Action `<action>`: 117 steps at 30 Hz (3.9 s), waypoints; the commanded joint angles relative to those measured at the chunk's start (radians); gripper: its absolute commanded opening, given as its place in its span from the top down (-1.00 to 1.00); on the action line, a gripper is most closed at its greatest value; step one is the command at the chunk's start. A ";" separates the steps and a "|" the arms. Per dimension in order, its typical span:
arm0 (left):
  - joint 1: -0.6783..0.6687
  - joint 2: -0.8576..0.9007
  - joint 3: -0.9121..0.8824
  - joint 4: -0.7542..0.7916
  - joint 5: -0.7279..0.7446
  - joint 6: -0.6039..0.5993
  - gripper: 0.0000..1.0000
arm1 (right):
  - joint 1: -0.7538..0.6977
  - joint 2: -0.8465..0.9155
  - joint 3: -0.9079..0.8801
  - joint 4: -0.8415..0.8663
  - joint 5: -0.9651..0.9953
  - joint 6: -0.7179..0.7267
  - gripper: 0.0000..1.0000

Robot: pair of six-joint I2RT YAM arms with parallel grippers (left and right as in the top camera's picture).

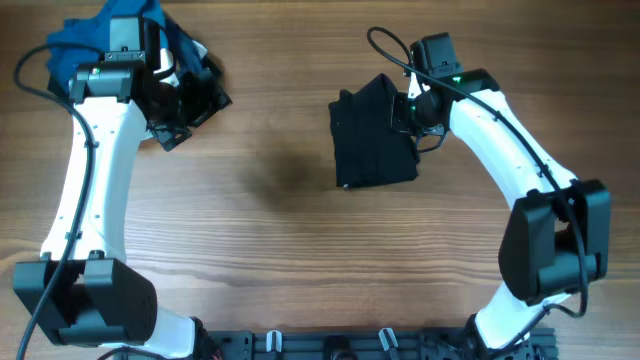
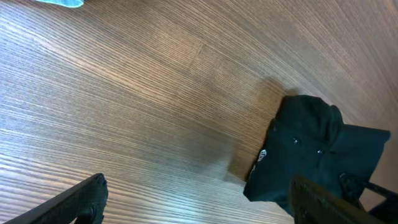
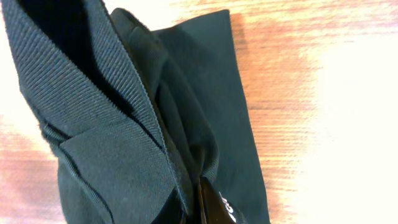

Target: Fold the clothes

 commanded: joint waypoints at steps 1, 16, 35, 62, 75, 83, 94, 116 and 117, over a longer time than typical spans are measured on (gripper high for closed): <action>-0.003 0.006 -0.004 -0.001 -0.013 0.001 -0.85 | -0.009 0.068 0.011 0.018 0.100 0.005 0.91; -0.003 0.006 -0.004 -0.006 -0.013 0.002 -0.85 | -0.009 0.180 0.019 0.033 0.121 0.010 0.63; -0.003 0.006 -0.004 -0.008 -0.013 0.001 -0.85 | -0.016 0.098 0.356 -0.182 -0.222 -0.154 0.91; -0.003 0.006 -0.004 -0.019 -0.013 0.002 -0.86 | -0.115 0.305 0.317 -0.071 -0.709 -0.359 0.91; -0.003 0.006 -0.004 -0.019 -0.013 0.001 -0.86 | -0.142 0.153 0.114 -0.259 -0.855 -0.569 0.81; -0.003 0.006 -0.005 -0.020 -0.013 0.001 -0.86 | -0.143 0.213 -0.173 -0.003 -0.885 -0.470 0.65; -0.003 0.006 -0.004 -0.023 -0.013 0.001 -0.86 | -0.210 0.223 -0.125 -0.008 -0.887 -0.470 0.77; -0.003 0.006 -0.004 -0.020 -0.013 0.001 -0.87 | -0.176 0.357 0.057 0.414 -1.010 -0.117 0.62; -0.003 0.006 -0.004 -0.022 -0.013 0.002 -0.87 | -0.176 0.381 0.057 0.422 -1.010 -0.113 0.62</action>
